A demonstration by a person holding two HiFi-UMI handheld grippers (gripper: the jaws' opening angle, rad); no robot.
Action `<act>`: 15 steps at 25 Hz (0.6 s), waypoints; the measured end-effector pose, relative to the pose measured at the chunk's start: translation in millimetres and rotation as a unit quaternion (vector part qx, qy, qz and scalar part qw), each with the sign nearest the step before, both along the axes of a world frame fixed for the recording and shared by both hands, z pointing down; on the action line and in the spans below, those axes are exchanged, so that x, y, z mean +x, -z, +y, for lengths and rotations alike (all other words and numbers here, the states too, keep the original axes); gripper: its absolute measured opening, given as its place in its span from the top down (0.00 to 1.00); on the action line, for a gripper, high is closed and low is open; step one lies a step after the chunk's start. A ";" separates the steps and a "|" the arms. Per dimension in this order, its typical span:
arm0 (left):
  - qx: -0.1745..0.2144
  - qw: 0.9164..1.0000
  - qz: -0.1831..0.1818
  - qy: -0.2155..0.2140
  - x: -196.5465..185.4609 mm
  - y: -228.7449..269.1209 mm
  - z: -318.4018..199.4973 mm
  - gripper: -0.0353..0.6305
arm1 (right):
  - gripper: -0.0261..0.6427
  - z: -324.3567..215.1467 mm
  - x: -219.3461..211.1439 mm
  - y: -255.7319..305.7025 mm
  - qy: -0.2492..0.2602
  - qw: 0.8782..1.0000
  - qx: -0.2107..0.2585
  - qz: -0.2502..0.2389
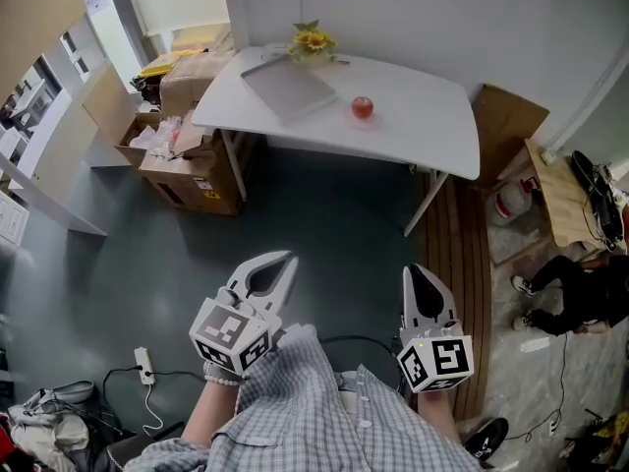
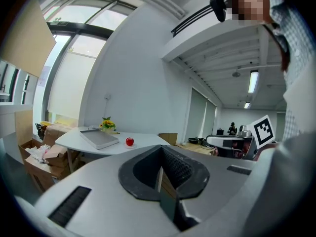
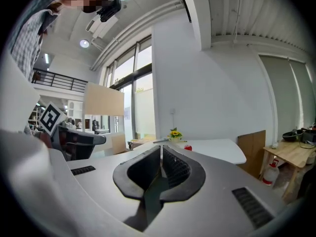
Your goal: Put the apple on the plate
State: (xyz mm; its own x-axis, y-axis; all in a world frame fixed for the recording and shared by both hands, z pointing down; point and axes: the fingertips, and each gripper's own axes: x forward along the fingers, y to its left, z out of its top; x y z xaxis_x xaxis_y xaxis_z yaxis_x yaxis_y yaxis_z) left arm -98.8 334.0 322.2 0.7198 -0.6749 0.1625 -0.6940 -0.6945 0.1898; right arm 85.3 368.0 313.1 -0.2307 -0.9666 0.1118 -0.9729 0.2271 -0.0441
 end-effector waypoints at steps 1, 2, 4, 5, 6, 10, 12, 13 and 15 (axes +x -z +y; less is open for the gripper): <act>-0.001 1.000 0.001 -0.003 -1.4 -0.8 -6.4 0.93 | 0.92 -5.4 -1.7 -0.8 -0.002 1.000 -0.001 0.002; -0.002 1.000 0.003 -0.005 -2.6 -1.7 -13.1 0.93 | 0.92 -10.5 -3.3 -1.6 -0.005 1.000 -0.002 0.004; -0.002 1.000 0.004 -0.010 -4.5 -2.7 -27.4 0.93 | 0.92 -21.2 -6.7 -2.5 -0.008 1.000 -0.003 0.012; -0.001 1.000 0.005 -0.013 -5.1 -2.8 -34.6 0.93 | 0.92 -27.0 -8.2 -2.6 -0.010 1.000 -0.002 0.015; 0.000 1.000 0.005 -0.016 -5.6 -2.8 -41.3 0.93 | 0.92 -32.8 -9.4 -2.5 -0.012 1.000 -0.001 0.017; 0.006 0.999 0.003 -0.032 -8.9 -2.1 -63.0 0.93 | 0.92 -53.9 -15.0 -0.4 -0.024 1.000 0.004 0.015; 0.008 0.999 0.005 -0.036 -13.2 -2.8 -74.7 0.93 | 0.92 -63.3 -19.6 0.3 -0.027 0.999 0.007 0.014; 0.008 0.999 0.006 -0.037 -14.8 -3.6 -79.9 0.93 | 0.92 -66.9 -21.1 0.0 -0.029 0.999 0.007 0.014; 0.008 0.999 0.008 -0.040 -16.0 -4.6 -87.9 0.93 | 0.92 -72.5 -21.1 -1.5 -0.034 0.999 0.006 0.012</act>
